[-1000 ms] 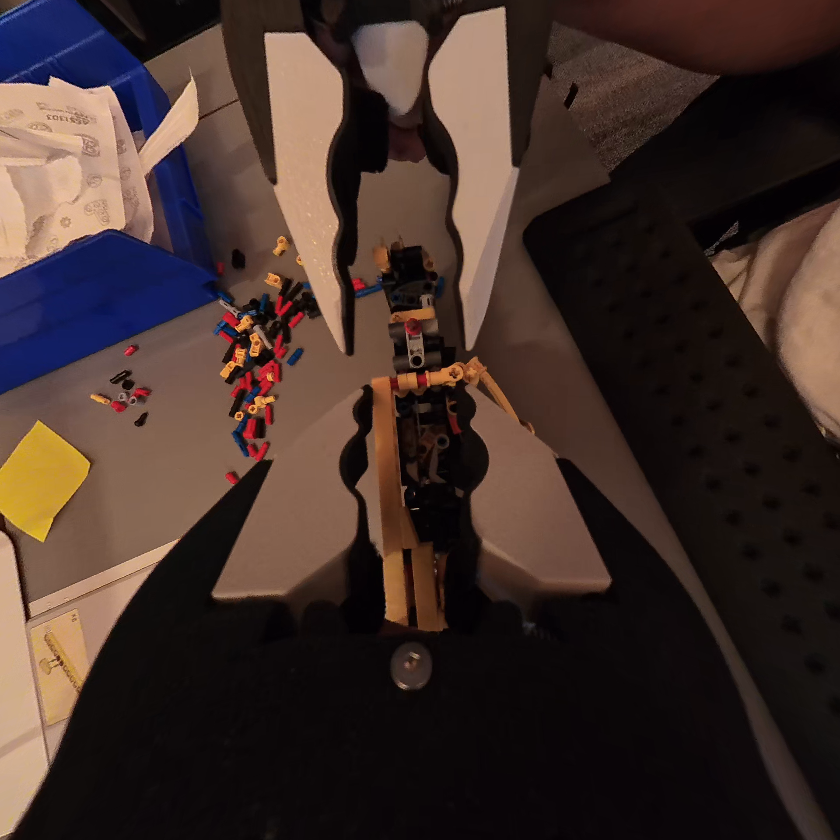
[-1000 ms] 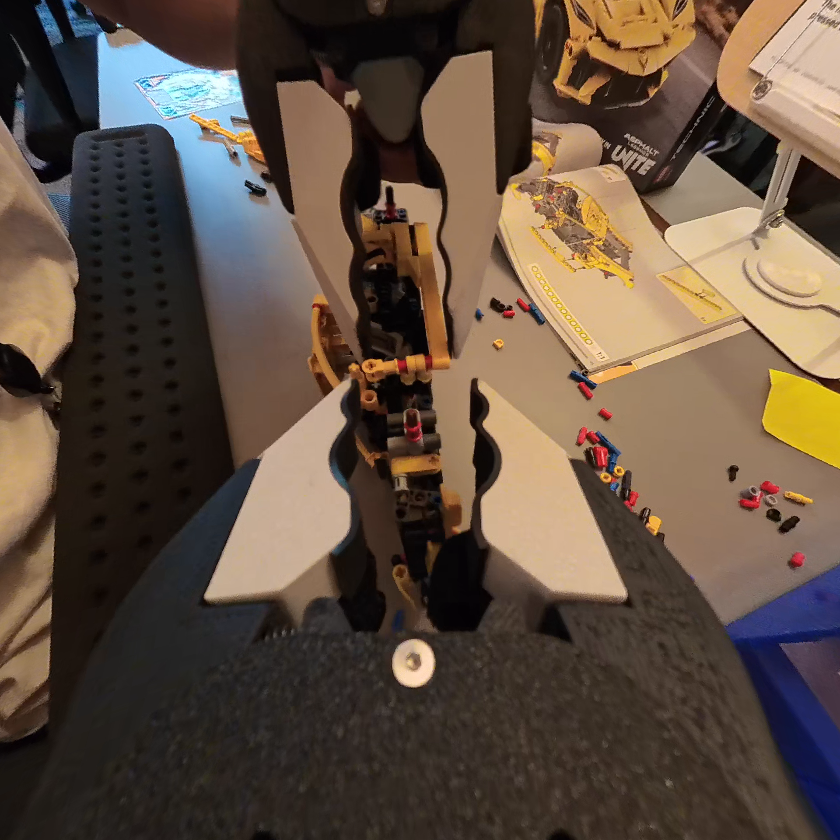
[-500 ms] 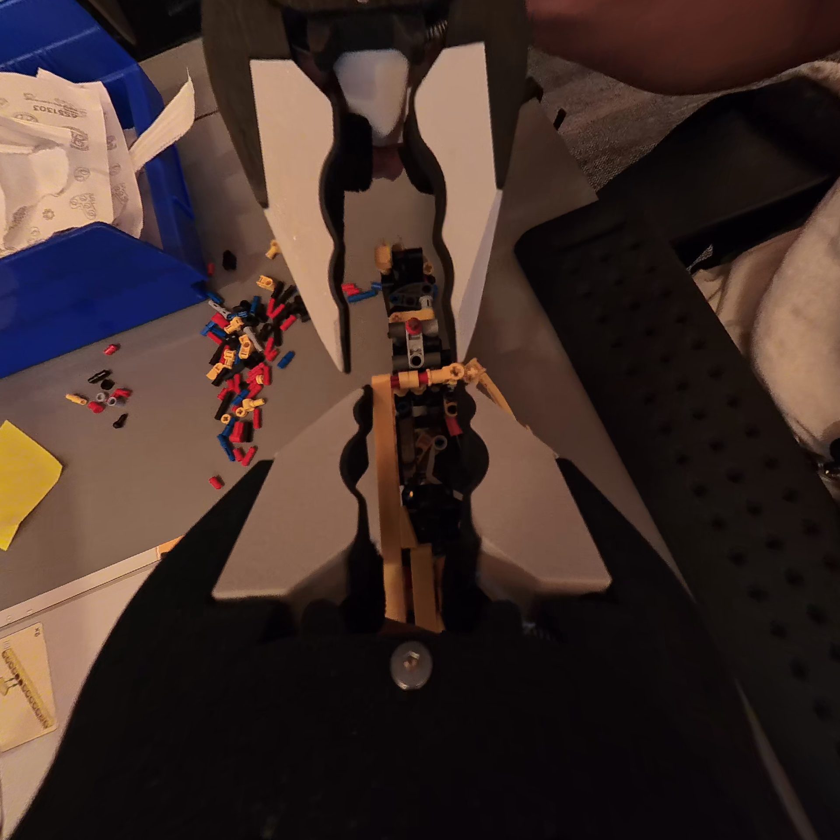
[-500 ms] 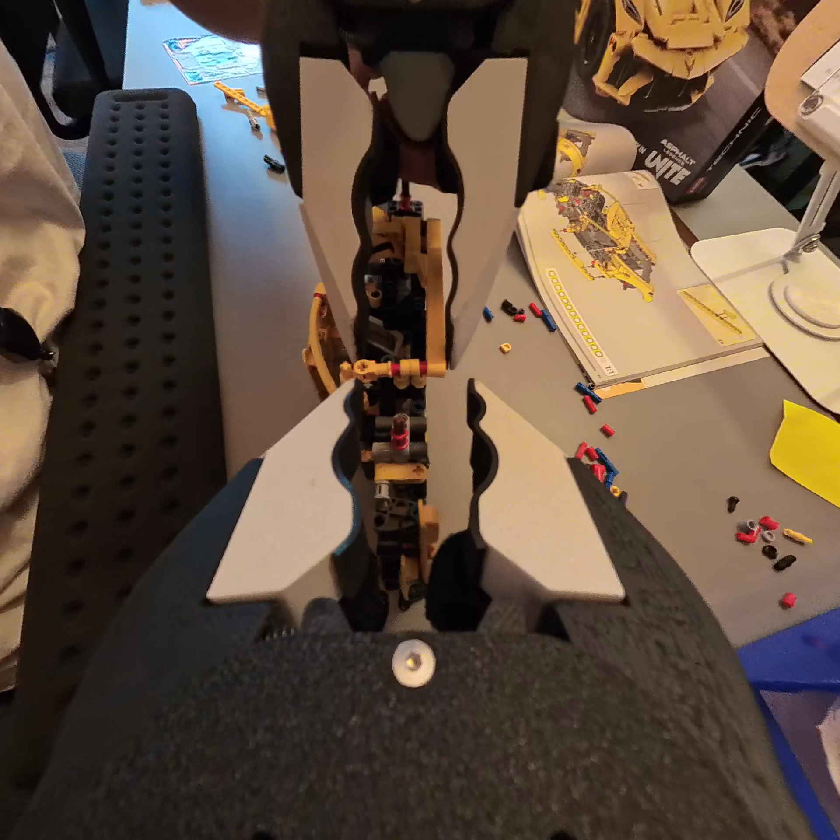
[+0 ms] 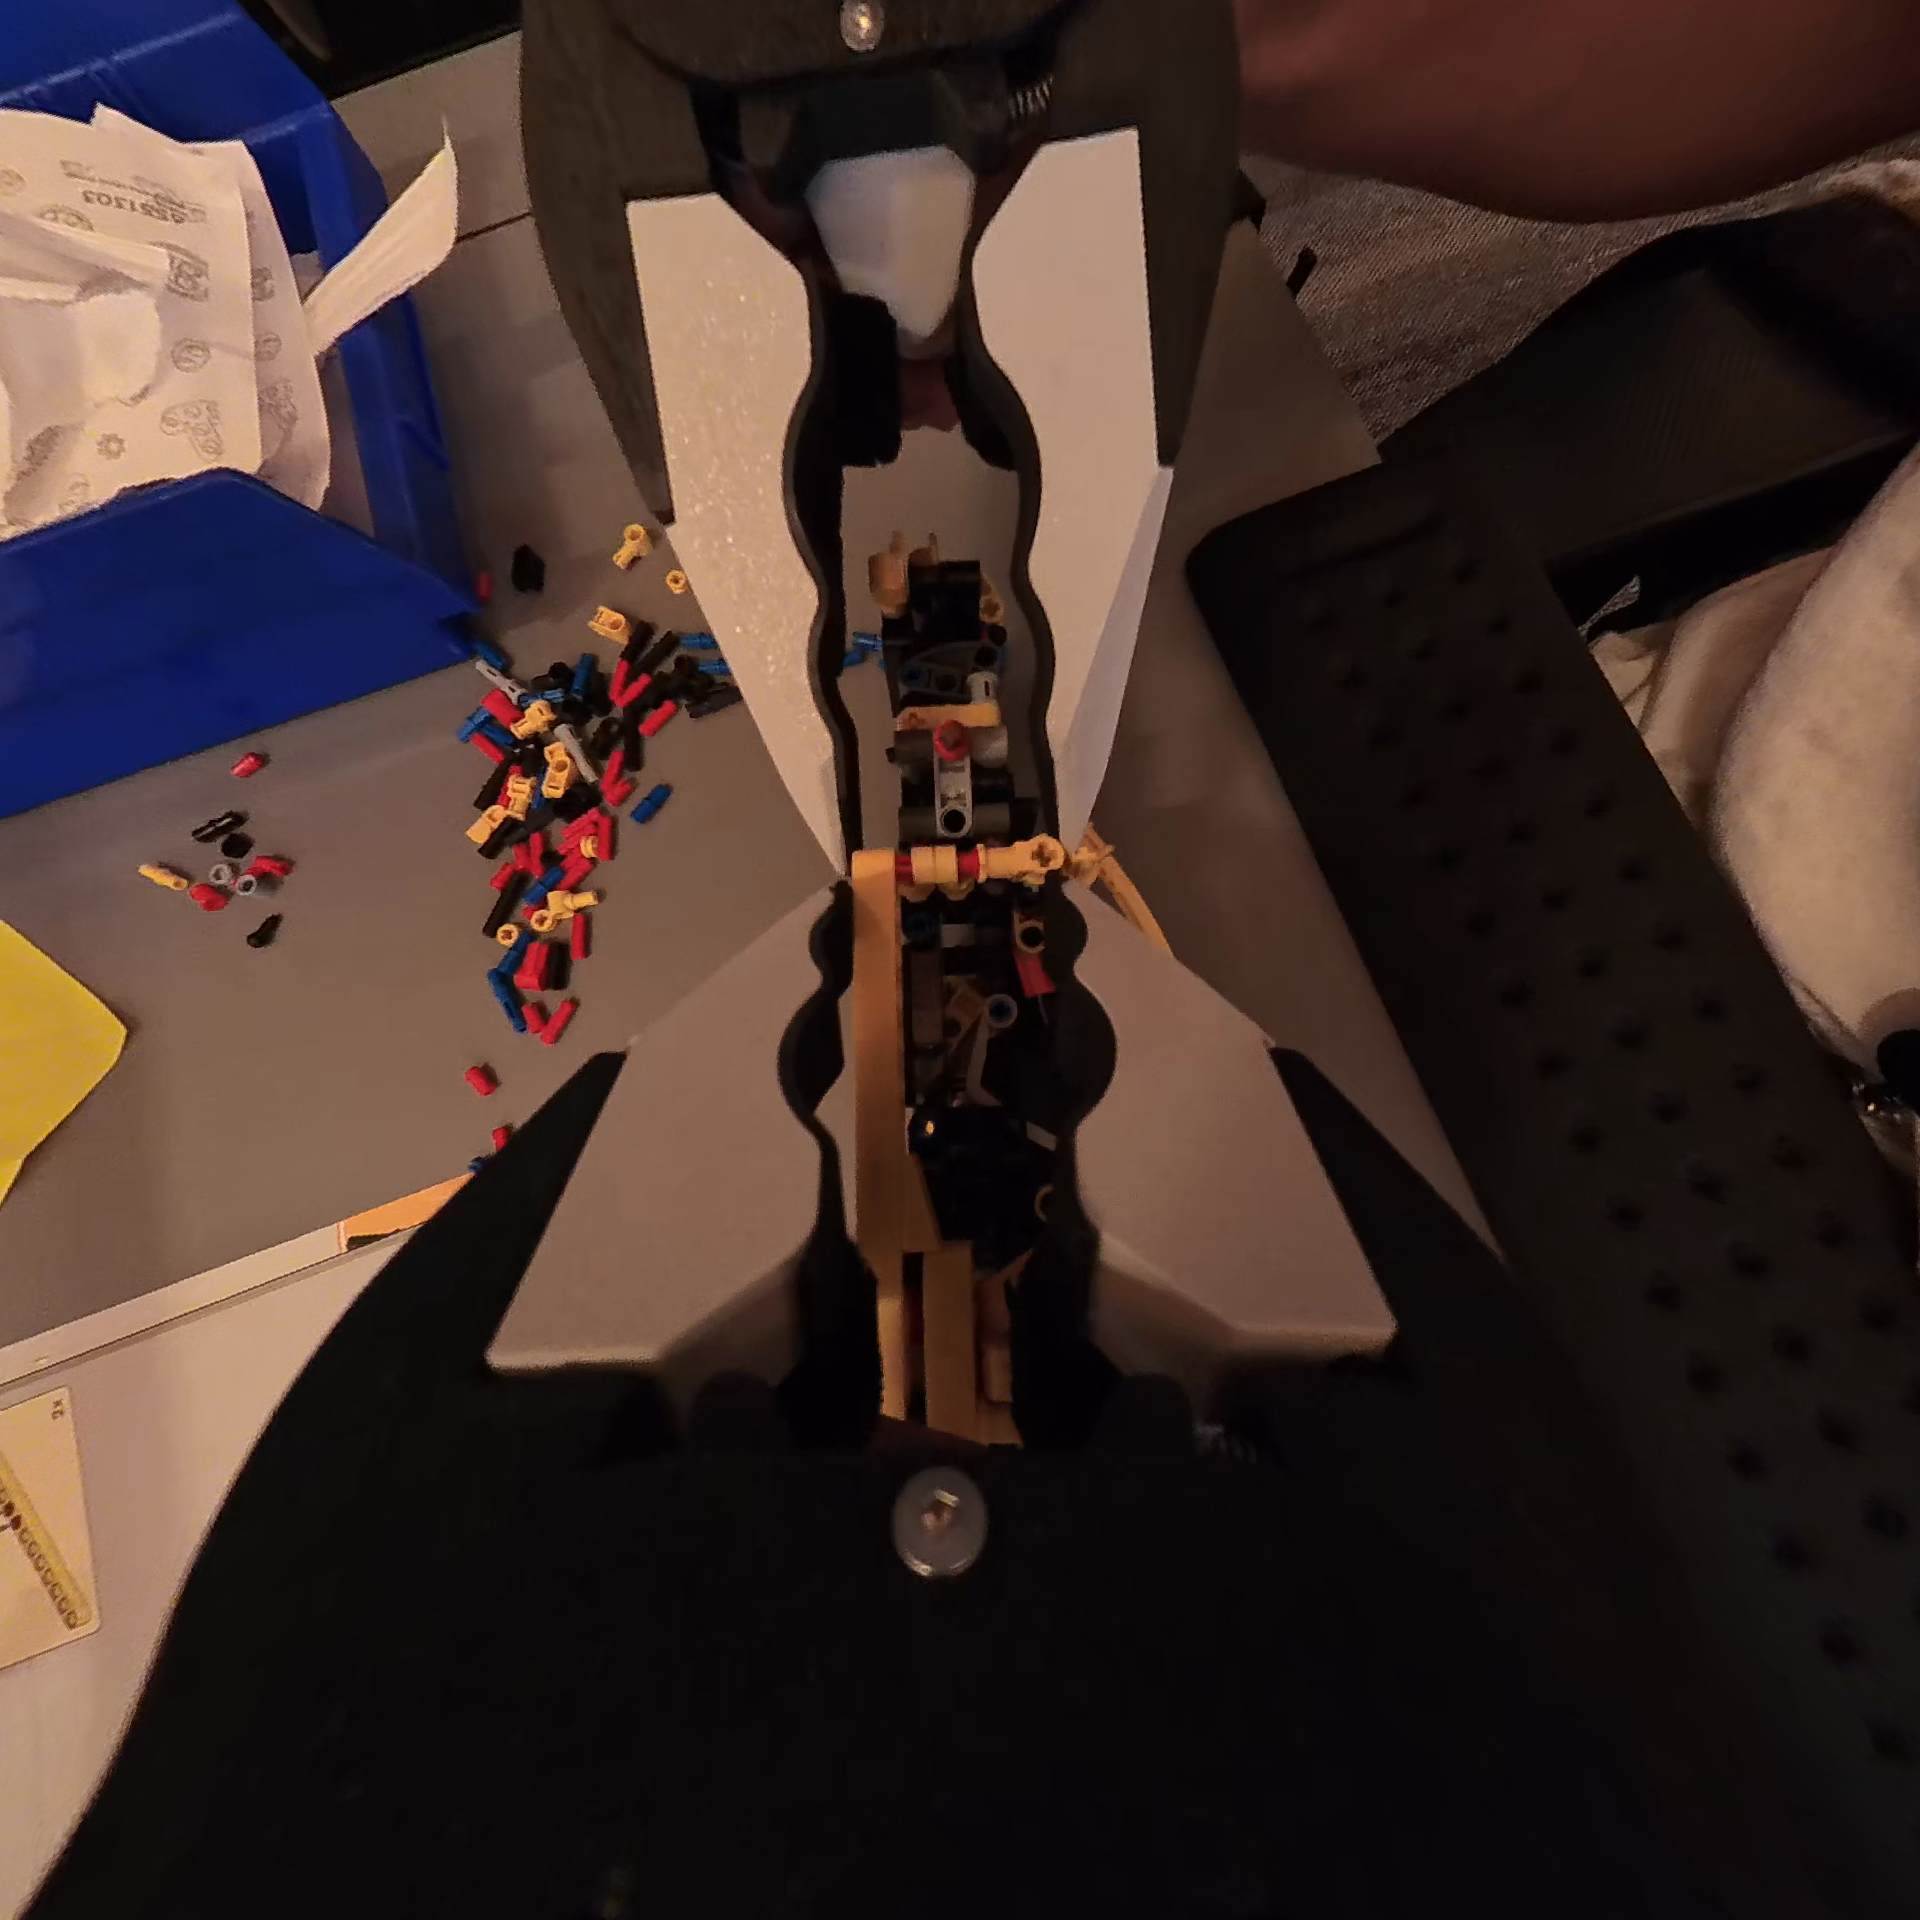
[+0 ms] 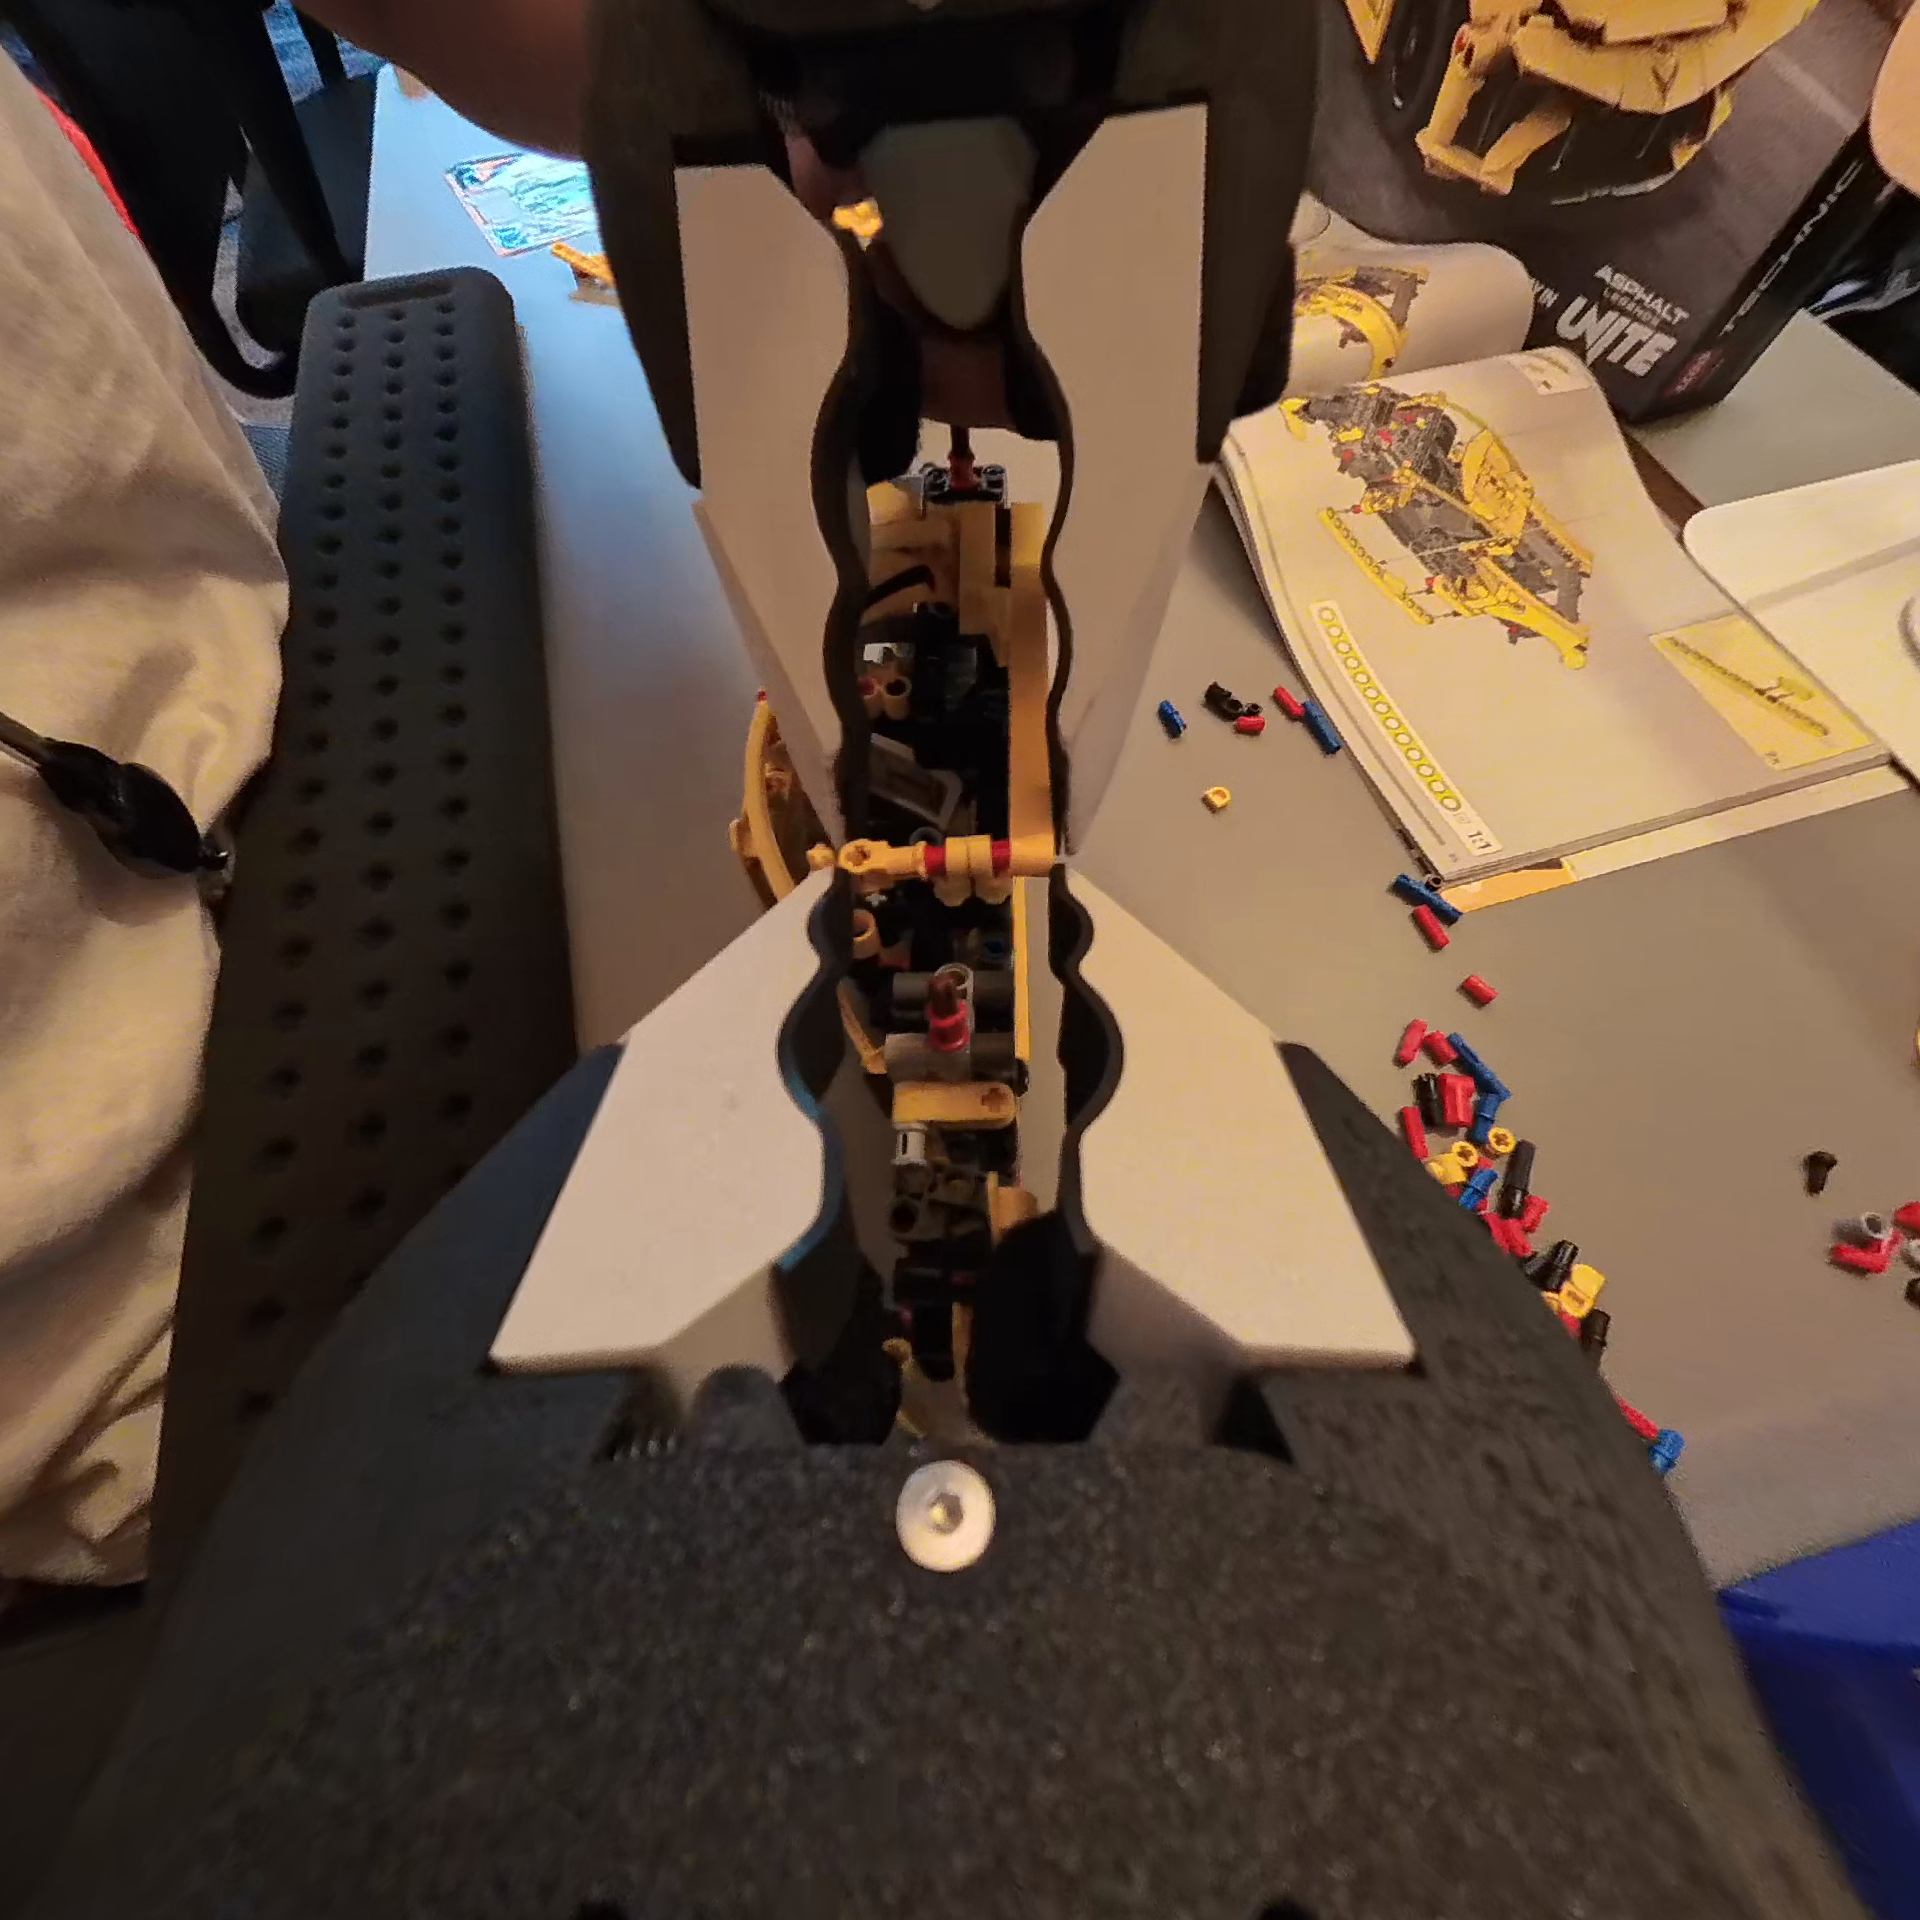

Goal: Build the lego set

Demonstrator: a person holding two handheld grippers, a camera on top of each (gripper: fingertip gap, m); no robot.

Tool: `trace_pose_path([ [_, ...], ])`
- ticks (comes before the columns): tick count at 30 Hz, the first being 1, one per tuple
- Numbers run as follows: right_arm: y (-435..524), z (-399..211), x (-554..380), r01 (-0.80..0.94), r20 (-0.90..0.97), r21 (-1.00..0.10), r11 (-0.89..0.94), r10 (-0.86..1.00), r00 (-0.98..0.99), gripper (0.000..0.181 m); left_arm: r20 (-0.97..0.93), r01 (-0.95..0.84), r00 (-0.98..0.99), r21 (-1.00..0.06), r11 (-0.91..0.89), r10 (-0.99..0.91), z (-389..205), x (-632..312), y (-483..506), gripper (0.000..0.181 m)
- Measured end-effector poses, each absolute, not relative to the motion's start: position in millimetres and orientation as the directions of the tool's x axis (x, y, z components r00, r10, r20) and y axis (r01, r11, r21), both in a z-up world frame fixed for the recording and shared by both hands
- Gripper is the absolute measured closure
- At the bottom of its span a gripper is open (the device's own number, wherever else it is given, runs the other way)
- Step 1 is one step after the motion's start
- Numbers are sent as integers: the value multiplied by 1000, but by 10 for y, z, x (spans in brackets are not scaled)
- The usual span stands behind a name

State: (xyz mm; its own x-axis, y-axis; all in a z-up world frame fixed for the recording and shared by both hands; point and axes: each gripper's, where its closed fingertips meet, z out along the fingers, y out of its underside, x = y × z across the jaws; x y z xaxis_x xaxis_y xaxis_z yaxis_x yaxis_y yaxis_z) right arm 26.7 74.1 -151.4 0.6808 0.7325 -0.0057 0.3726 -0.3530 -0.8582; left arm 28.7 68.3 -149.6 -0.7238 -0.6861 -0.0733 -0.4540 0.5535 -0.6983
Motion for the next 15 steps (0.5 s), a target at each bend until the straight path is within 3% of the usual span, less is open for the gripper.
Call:
trace_pose_path([
  [14,736,-1522,267,343,-70,-840,-421,710,701,147,-84,-449,-728,-693,565,-681,-1500,306,693,148],
  [15,734,-1523,267,346,-66,-839,-420,710,701,147,-105,-442,-721,-692,571,-685,-1500,325,712,160],
])
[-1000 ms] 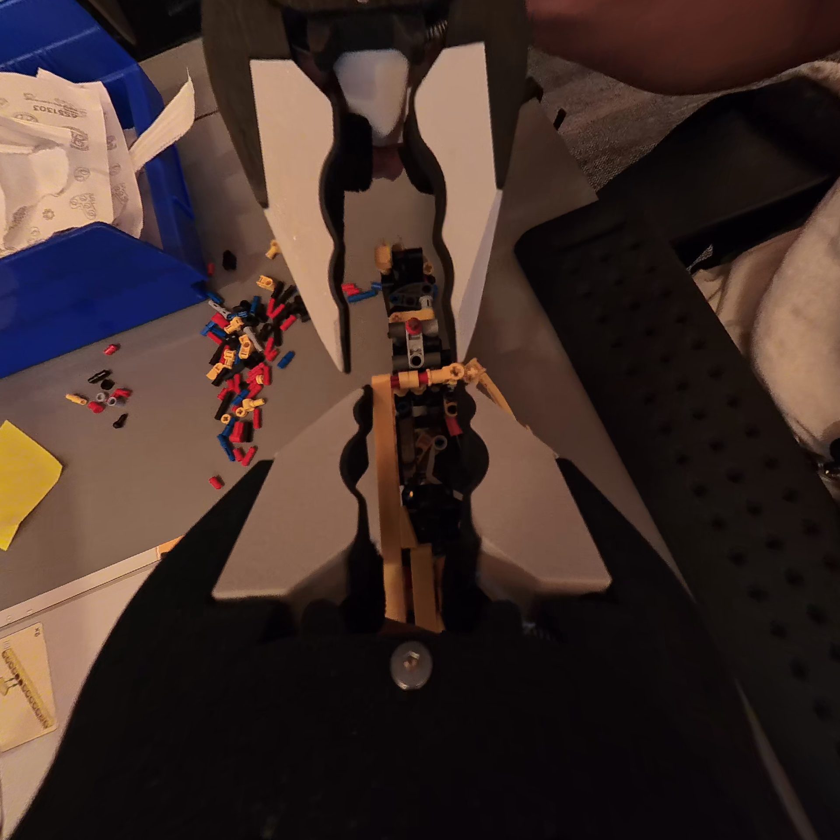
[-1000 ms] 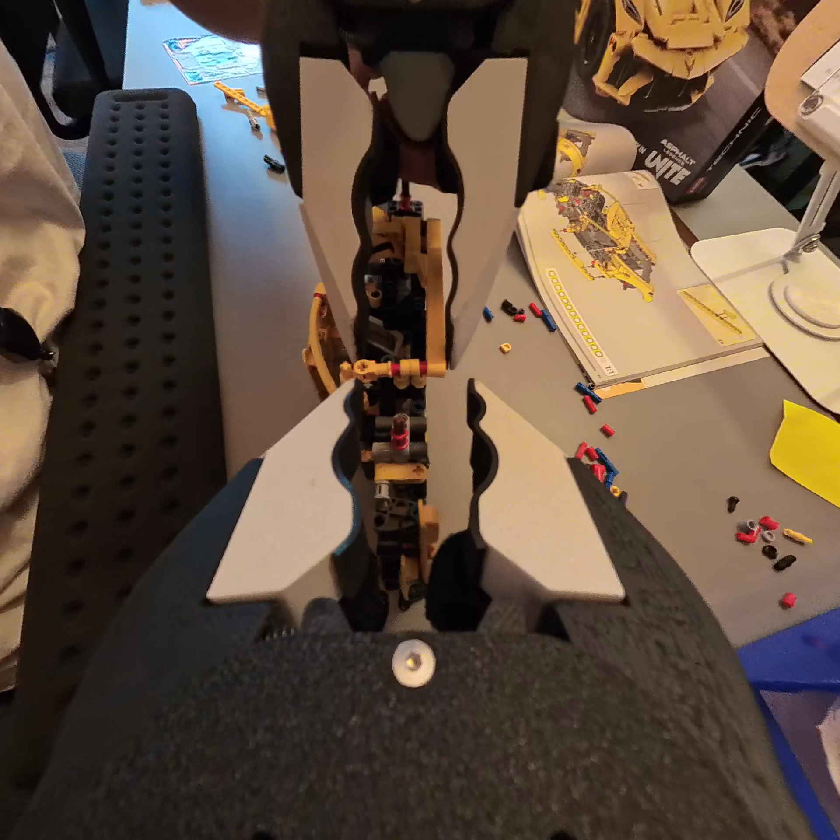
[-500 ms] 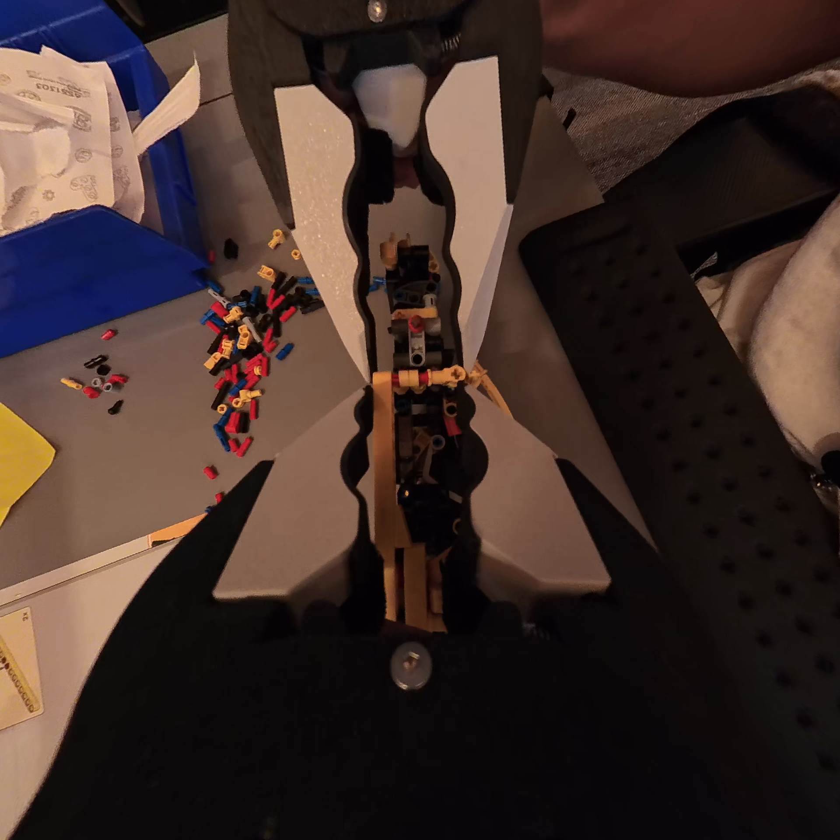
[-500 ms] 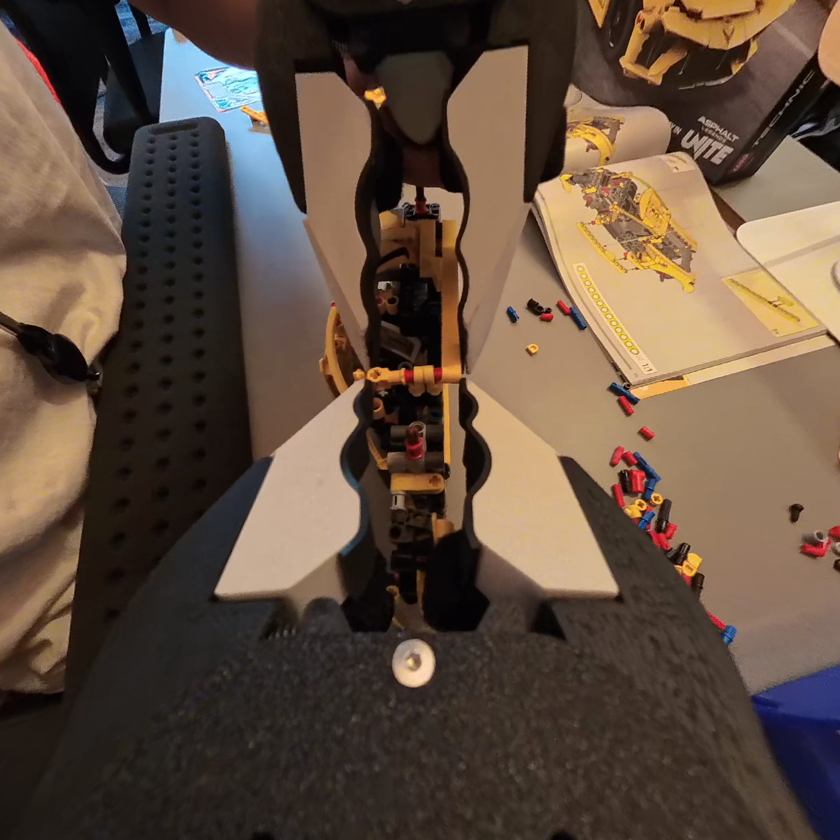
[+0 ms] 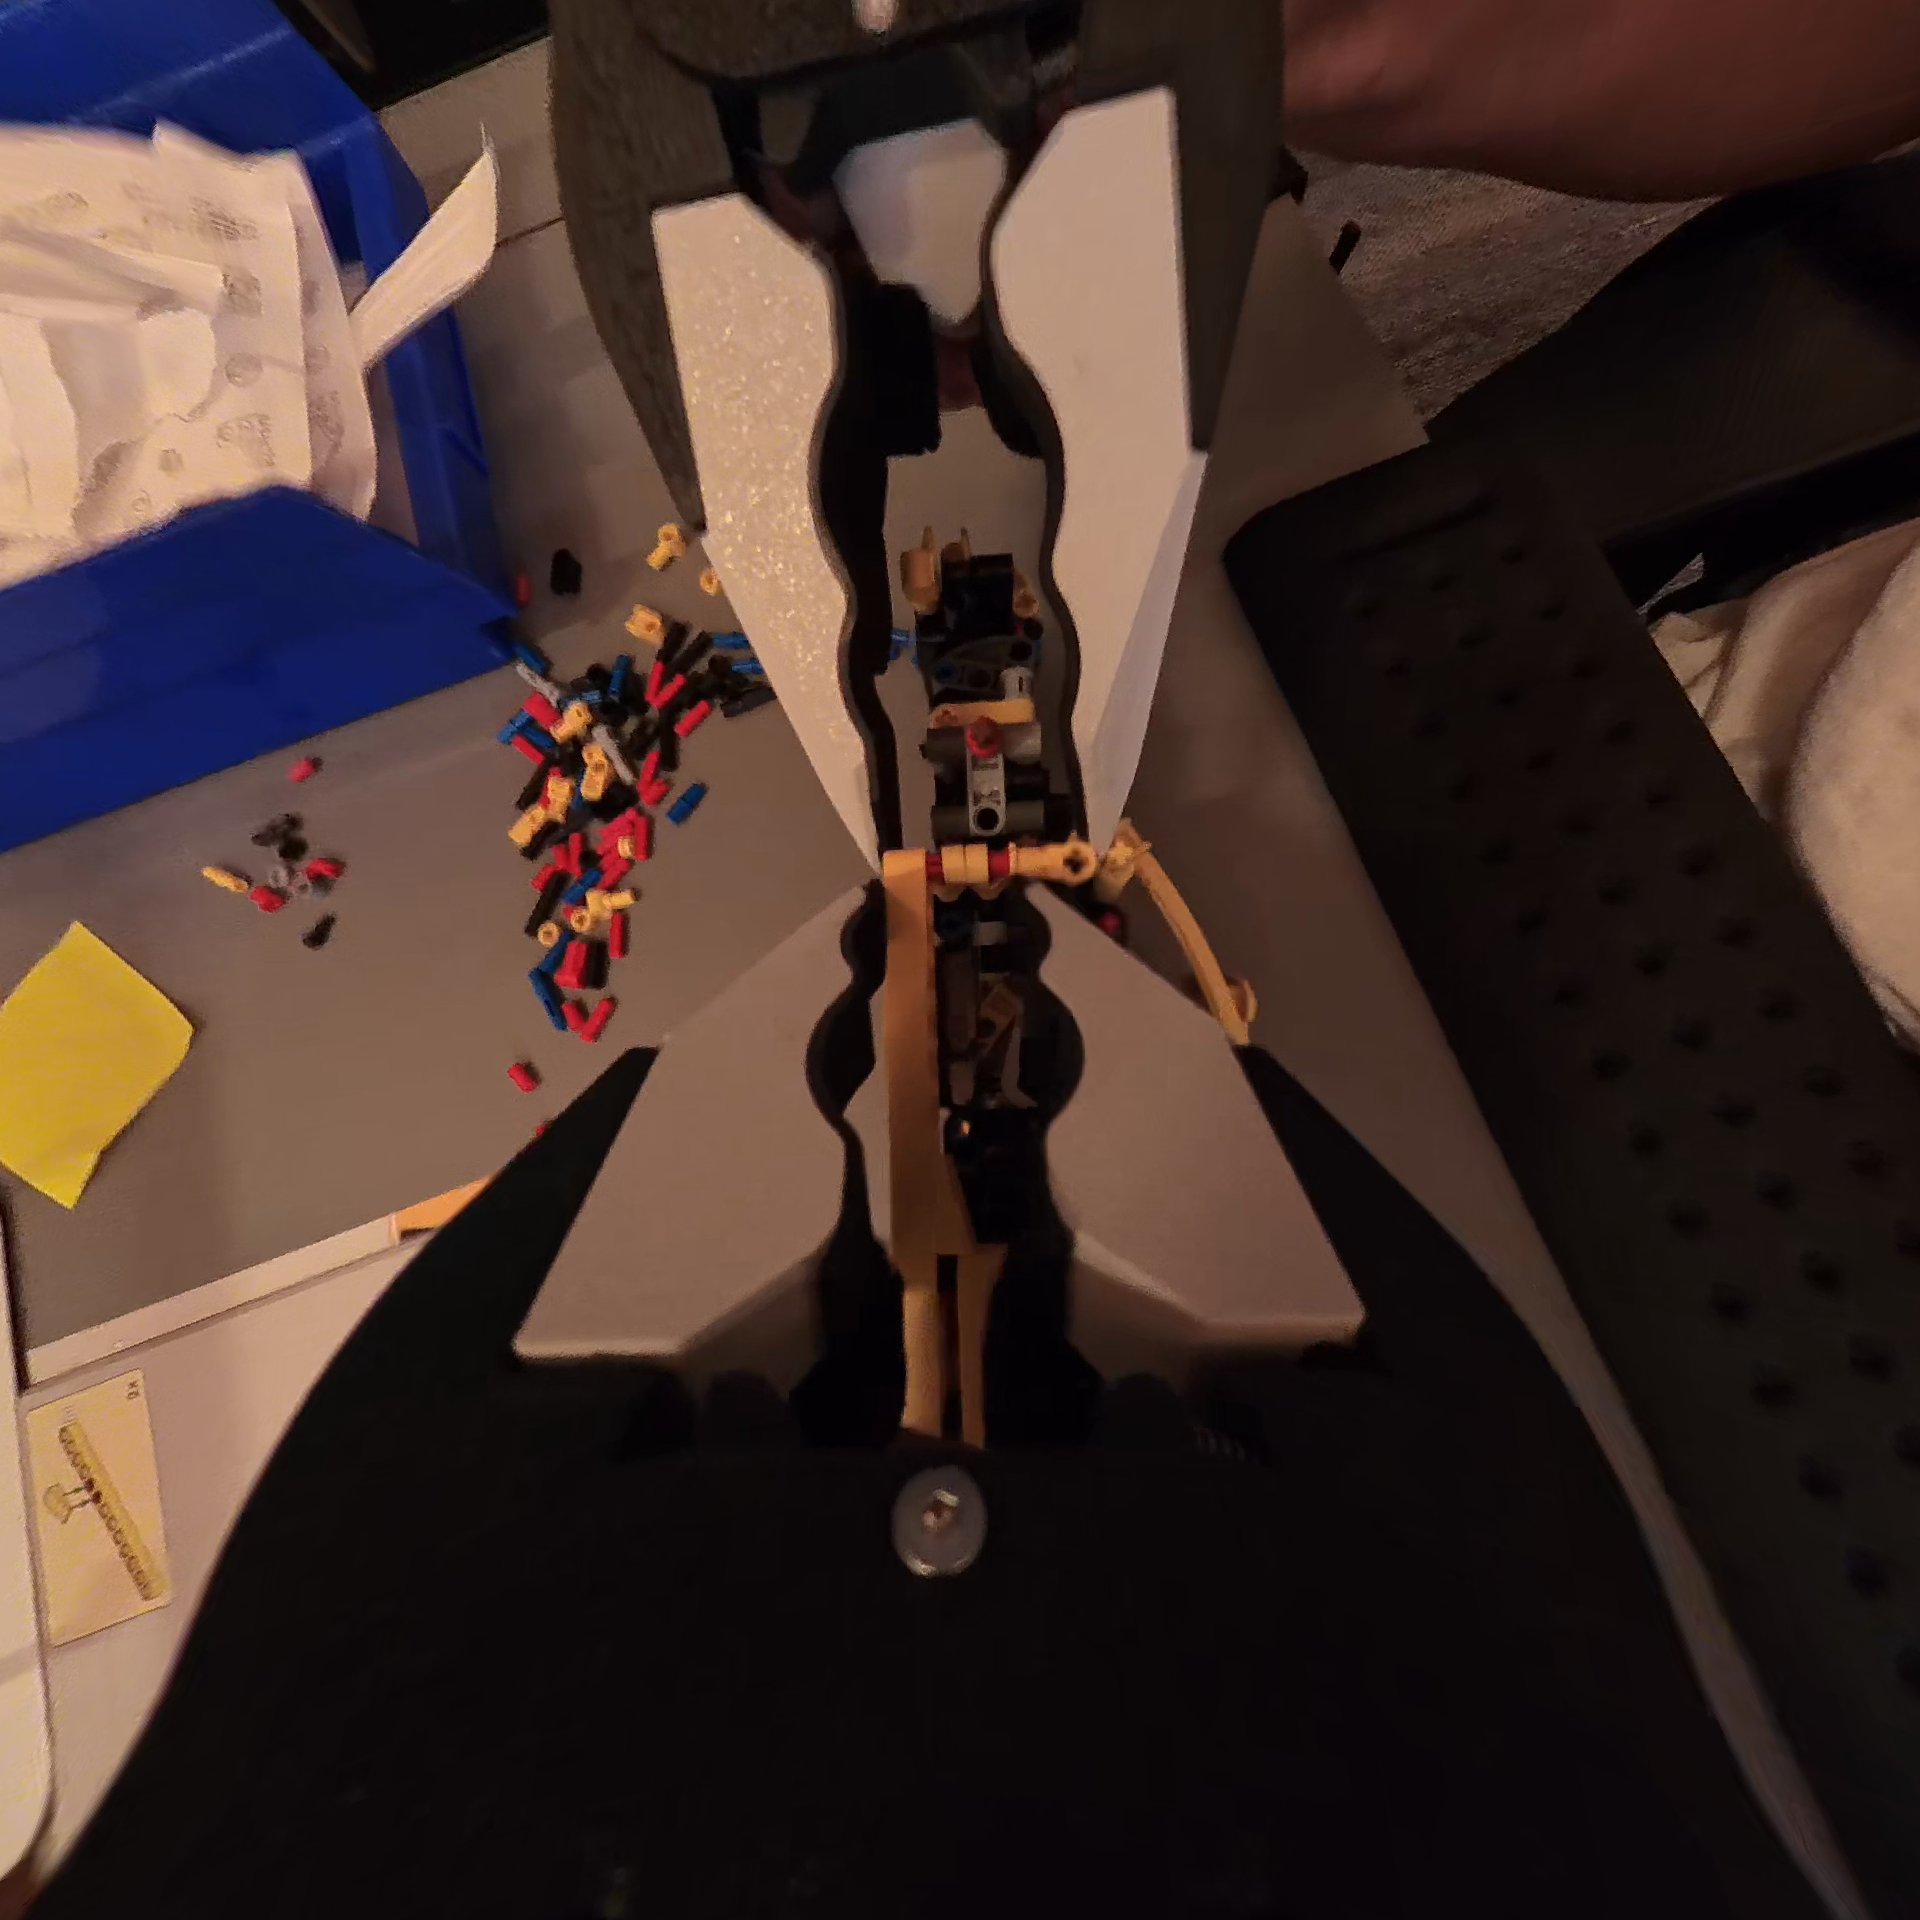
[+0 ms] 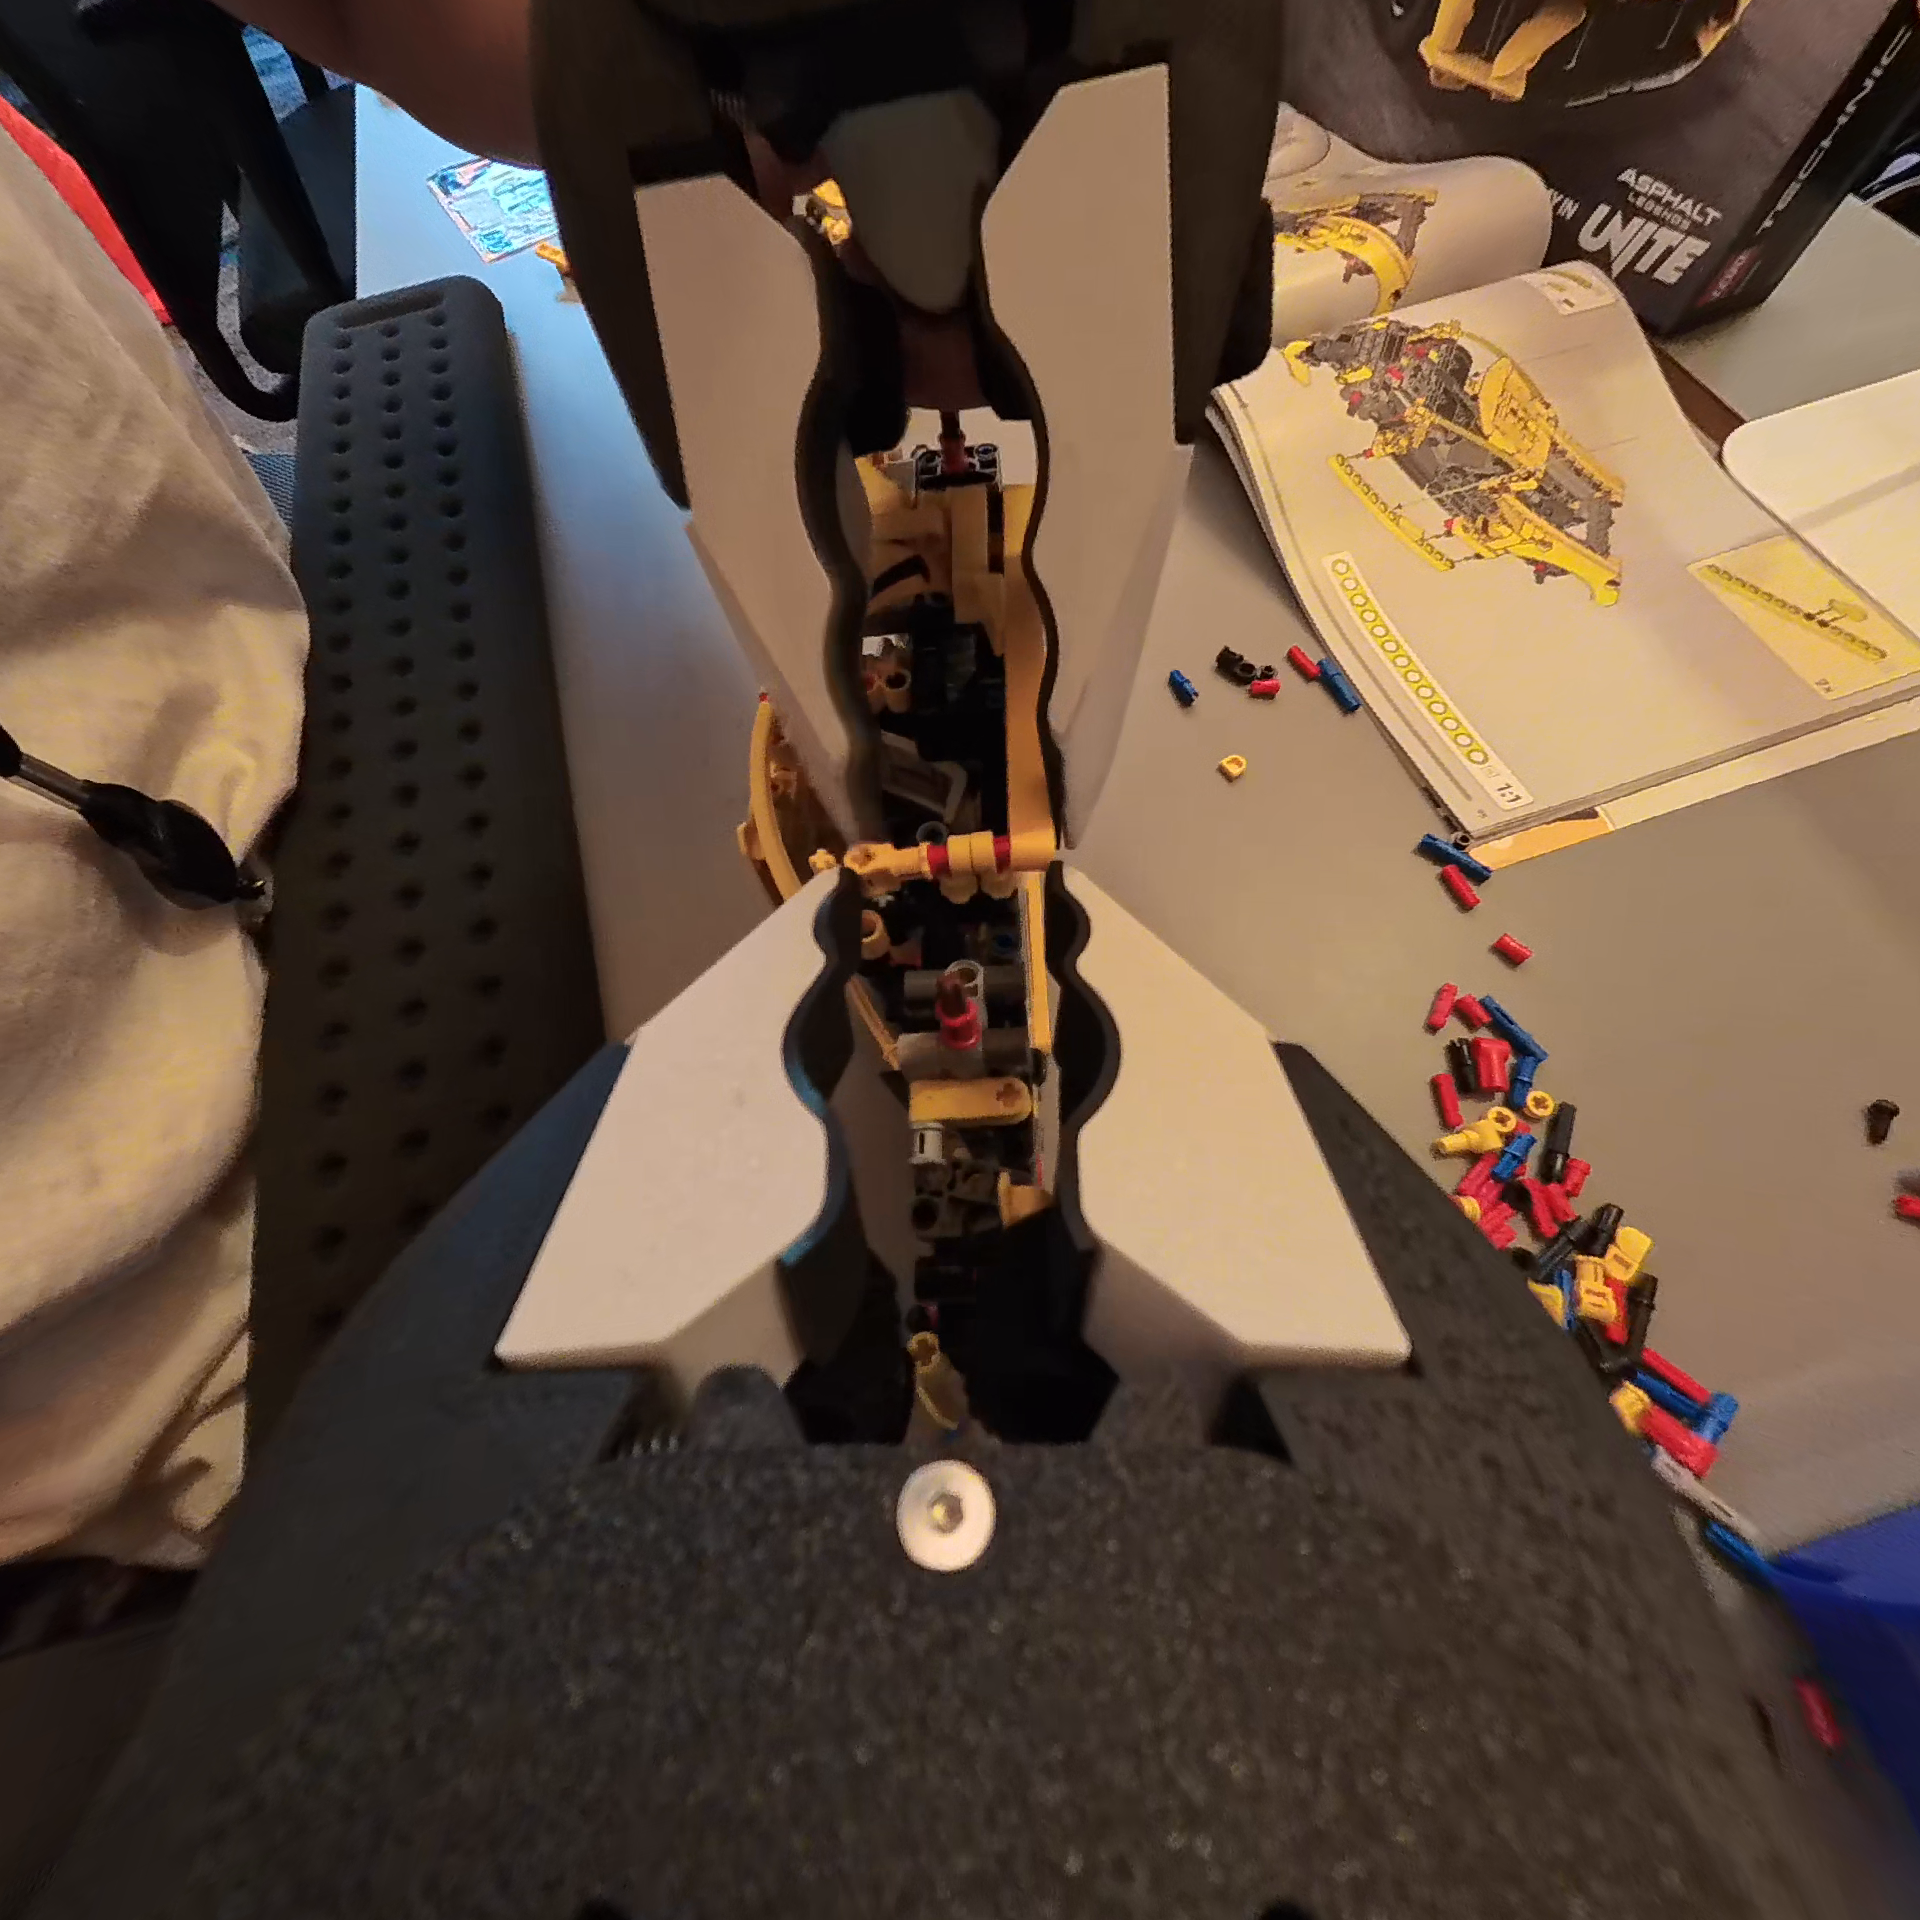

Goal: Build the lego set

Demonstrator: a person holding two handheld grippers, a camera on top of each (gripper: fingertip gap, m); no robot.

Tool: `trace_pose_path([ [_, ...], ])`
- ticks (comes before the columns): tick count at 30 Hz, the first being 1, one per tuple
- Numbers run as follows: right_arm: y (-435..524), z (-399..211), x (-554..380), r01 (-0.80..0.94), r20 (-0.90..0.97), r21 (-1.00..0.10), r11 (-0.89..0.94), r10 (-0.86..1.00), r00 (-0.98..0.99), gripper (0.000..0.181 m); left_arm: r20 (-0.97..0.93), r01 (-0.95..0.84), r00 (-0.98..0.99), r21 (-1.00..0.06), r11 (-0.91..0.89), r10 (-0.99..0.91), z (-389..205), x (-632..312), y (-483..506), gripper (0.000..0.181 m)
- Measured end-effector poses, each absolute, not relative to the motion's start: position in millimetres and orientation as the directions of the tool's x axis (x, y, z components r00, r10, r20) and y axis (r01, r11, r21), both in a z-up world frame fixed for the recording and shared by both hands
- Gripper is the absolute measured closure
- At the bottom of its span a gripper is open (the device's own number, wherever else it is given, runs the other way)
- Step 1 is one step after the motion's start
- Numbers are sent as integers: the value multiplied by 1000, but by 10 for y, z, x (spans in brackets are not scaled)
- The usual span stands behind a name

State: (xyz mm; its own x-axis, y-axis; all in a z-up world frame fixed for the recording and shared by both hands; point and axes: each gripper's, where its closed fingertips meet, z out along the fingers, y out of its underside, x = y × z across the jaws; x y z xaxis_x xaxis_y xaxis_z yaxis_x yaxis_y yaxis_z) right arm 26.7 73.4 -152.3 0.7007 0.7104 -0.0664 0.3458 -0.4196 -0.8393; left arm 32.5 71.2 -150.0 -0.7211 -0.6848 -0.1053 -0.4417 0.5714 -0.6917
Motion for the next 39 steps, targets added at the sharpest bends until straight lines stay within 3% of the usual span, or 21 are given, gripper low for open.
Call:
trace_pose_path([
  [7,704,-1520,238,274,-144,-847,-455,693,706,147,-116,-409,-735,-709,574,-668,-1501,300,696,158],
  [12,698,-1426,306,285,-53,-862,-419,634,771,143,-68,-431,-736,-720,544,-674,-1500,296,720,158],
  [17,693,-1271,237,112,-103,-858,-501,381,919,146,-66,-440,-724,-722,534,-686,-1500,295,769,158],
  [20,715,-1428,314,28,-34,-837,-546,104,994,147,-26,-493,-682,-721,486,-731,-1506,332,813,159],
  [23,727,-1401,337,-11,10,-865,-502,-39,999,156,29,-568,-600,-719,401,-799,-1509,371,845,159],
  [26,758,-1435,261,-71,-29,-866,-495,-92,995,156,50,-639,-467,-709,298,-883,-1511,441,953,162],
  [31,790,-1434,335,-20,67,-883,-469,-169,983,162,116,-641,-473,-726,251,-873,-1494,390,874,166],
  [39,809,-1522,362,9,113,-877,-481,-187,976,174,-9,-575,-533,-730,370,-846,-1533,420,957,167],
])
